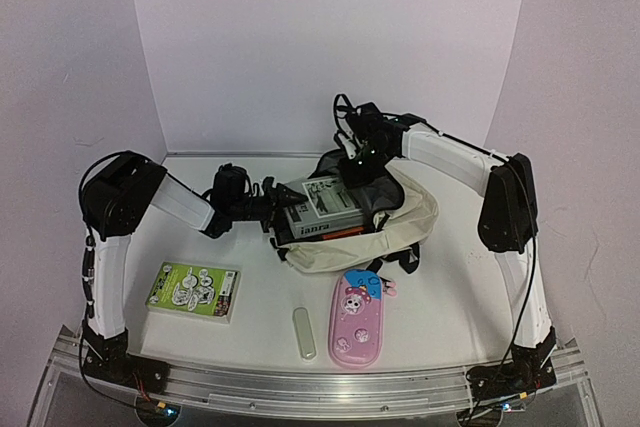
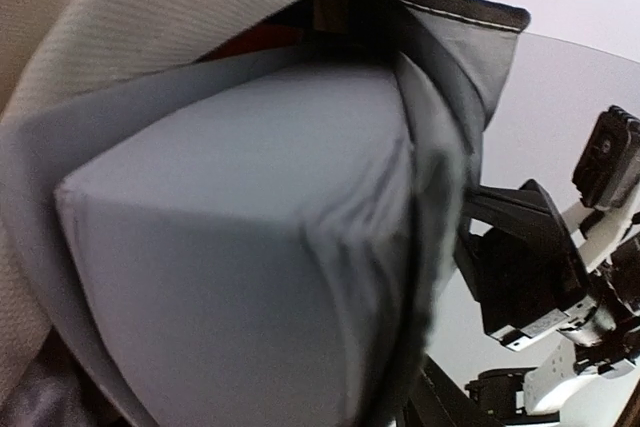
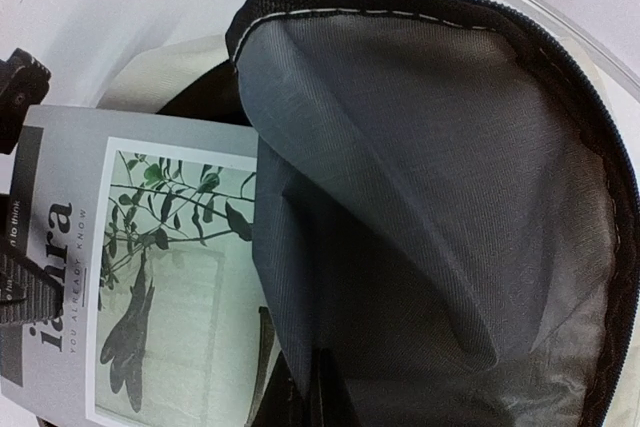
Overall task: Pack the student bag
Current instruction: Place the book in the student bag.
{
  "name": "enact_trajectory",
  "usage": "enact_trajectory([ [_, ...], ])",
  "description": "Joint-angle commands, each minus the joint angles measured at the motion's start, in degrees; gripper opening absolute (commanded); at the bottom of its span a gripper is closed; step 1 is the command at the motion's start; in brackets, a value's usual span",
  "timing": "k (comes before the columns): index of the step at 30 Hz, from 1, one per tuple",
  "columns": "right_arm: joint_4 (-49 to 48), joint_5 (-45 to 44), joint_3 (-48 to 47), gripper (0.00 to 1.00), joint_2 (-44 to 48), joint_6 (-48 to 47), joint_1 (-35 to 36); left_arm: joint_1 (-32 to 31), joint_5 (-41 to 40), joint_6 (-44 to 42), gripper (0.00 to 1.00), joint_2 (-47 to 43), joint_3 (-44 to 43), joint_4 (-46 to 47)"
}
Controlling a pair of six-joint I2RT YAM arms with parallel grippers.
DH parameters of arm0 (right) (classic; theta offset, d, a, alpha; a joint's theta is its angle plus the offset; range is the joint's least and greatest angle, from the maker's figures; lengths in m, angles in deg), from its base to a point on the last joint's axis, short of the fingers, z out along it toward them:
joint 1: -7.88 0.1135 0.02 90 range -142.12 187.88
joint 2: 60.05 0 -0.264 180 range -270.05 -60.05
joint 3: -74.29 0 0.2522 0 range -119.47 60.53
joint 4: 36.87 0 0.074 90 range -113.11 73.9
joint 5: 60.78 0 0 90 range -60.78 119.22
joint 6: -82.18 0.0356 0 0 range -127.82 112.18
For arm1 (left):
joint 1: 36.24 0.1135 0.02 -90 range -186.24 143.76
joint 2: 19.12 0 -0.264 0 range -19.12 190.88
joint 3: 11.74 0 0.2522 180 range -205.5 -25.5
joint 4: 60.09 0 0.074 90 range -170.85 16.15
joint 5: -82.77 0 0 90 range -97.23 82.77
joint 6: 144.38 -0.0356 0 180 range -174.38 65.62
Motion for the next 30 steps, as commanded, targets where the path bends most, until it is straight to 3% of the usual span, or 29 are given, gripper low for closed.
enact_trajectory([
  [1,-1.7,-0.1,-1.6,0.00,4.0,0.9,-1.0,0.2,-5.6,-9.4,0.68,-9.2,2.1,-15.2],
  [5,-1.7,0.9,-0.8,0.00,4.7,1.0,-1.6,0.2,-10.0,-13.6,0.76,-15.0,4.6,-23.9],
  [8,-1.7,1.8,0.2,0.00,5.2,1.0,-1.8,0.2,-11.4,-14.6,0.75,-17.4,6.2,-25.6],
  [16,-2.1,4.1,2.7,0.00,6.3,0.2,-1.8,-0.7,-6.4,-14.5,0.52,-13.5,3.2,-22.0],
  [20,-2.2,4.3,2.9,0.00,6.5,-0.1,-1.9,-2.1,-5.5,-14.5,0.46,-9.7,-1.3,-22.1],
  [25,-2.3,4.3,1.8,0.00,6.0,-0.4,-1.8,-3.6,-3.4,-10.3,0.38,-3.2,-7.0,-15.4],
  [30,-2.3,4.7,0.9,0.00,5.1,-0.7,-1.9,-4.0,-3.3,-7.4,0.34,3.2,-14.9,-12.7],
])
